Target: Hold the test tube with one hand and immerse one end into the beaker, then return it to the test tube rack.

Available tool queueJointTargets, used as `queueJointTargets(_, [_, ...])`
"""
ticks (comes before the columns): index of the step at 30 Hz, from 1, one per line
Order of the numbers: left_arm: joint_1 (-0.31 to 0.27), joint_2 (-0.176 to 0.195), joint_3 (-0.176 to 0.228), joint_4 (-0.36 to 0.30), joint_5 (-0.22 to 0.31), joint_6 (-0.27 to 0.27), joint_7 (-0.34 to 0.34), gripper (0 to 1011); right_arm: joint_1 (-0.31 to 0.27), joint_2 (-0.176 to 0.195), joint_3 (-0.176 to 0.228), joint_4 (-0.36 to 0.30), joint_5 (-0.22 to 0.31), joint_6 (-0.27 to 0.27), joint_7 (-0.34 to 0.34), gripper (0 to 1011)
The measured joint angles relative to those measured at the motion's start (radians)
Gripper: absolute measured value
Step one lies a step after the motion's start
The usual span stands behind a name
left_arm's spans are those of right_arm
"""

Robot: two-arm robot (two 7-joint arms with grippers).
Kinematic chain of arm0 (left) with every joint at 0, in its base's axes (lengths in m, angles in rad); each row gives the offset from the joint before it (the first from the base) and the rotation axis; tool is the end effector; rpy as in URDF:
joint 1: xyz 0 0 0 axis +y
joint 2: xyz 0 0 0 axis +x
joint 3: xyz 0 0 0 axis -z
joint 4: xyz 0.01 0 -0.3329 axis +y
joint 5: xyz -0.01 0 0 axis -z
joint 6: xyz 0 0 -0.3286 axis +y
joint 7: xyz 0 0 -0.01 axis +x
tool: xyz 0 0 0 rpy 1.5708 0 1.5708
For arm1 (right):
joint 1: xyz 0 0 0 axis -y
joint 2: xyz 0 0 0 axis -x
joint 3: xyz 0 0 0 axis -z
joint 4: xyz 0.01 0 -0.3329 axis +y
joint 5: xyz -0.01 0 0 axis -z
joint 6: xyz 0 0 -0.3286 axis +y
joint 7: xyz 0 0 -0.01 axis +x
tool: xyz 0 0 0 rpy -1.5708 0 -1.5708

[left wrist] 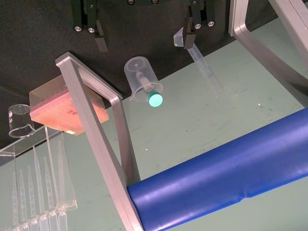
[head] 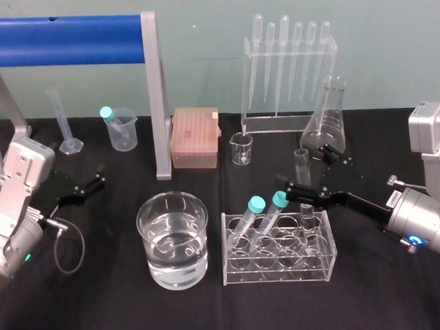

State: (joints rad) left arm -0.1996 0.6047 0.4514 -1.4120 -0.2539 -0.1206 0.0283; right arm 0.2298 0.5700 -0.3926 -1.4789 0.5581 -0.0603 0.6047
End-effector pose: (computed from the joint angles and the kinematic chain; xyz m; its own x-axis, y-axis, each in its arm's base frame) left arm 0.3838 0.1018 -0.3406 0.2922 0.8803 0.3738 -0.9553 0.2874 0.0701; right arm 0.3995 -0.0902 -0.3027 0.7727 -0.6335 0.0403 0.6347 0.7719 -0.0348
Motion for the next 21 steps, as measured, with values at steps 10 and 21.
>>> queueJointTargets(10, [0.0, 0.0, 0.0, 0.0, 0.0, 0.0, 0.0, 1000, 0.0, 0.001, -0.001, 0.0, 0.0, -0.001, 0.0, 934])
queueJointTargets(21, [0.0, 0.0, 0.0, 0.0, 0.0, 0.0, 0.0, 1000, 0.0, 0.001, -0.001, 0.0, 0.0, -0.002, 0.0, 624])
